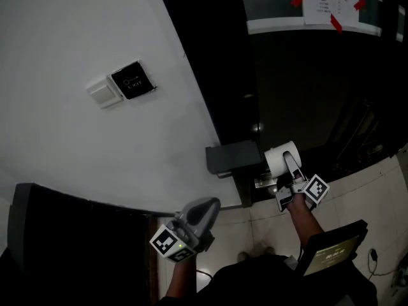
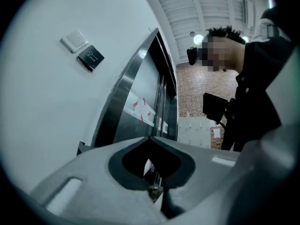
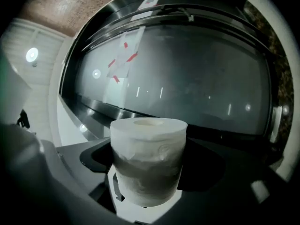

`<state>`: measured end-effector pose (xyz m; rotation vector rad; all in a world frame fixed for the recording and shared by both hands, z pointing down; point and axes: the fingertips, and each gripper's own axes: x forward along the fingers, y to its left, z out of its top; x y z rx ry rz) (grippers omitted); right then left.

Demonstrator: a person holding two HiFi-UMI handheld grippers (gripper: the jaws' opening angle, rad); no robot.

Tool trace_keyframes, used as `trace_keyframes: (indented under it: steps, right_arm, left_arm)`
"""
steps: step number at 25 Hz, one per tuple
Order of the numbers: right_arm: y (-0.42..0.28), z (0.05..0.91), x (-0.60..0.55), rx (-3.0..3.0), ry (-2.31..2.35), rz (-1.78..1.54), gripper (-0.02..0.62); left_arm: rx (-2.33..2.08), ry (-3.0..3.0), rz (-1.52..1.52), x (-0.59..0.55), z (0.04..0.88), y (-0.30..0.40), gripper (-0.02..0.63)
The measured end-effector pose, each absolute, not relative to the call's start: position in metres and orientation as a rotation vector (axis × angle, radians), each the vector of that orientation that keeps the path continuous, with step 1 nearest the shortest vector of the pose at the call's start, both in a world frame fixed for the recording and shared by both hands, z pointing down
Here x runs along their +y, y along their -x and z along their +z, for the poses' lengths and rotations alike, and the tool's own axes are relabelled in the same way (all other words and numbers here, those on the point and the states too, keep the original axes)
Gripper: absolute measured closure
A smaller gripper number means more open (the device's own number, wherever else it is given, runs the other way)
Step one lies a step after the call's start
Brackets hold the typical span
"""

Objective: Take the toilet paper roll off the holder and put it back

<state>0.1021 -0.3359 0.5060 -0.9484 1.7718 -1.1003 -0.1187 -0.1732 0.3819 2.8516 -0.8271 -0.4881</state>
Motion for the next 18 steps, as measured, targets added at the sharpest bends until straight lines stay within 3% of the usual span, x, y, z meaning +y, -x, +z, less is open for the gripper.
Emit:
trace_keyframes:
  steps: [18]
  right_arm:
    - [-0.021,0.538,-0.325,1.642,0.803,-1.373,0.161]
  left_arm:
    - [-0.998,-2.8,-0.452,-0.149,0.379,0.139,0.609]
